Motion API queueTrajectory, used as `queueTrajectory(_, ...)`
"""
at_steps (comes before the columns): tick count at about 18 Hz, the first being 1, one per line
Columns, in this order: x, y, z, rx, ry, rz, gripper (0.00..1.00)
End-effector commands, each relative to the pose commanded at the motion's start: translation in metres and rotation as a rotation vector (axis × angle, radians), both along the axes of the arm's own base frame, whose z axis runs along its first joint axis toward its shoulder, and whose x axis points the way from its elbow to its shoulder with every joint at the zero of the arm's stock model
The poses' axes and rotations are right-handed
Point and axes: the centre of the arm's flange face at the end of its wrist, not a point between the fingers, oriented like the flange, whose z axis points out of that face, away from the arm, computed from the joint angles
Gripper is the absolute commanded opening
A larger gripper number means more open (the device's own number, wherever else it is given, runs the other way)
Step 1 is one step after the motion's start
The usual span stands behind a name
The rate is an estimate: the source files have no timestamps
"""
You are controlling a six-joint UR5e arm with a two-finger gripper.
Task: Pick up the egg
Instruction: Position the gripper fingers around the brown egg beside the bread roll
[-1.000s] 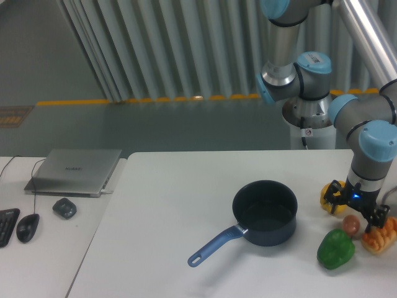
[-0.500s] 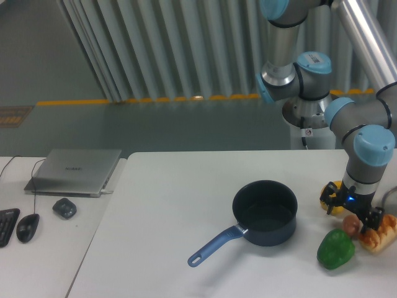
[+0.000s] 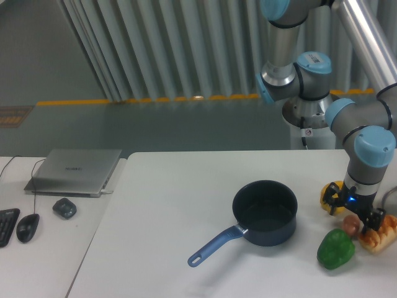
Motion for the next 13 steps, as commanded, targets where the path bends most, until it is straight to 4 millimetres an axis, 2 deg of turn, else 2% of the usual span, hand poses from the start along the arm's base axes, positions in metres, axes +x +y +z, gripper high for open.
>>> queueTrajectory(2, 0.0022, 0.0018, 0.0000, 0.000, 0.000, -0.002, 0.83)
queueTrajectory(4, 0.0072, 0.0057, 0.0000, -0.002, 0.001, -0.011, 0.76)
queueTrajectory(10, 0.0084, 0.0059, -0.0031, -0.005, -0.004, -0.012, 0.72)
queueTrajectory(12, 0.0079, 0.0052, -0.0047, -0.007, -0.006, -0.014, 0.66)
queueTrajectory(13, 0.0071, 0.0047, -0.0023, -0.004, -0.003, -0.012, 0.66)
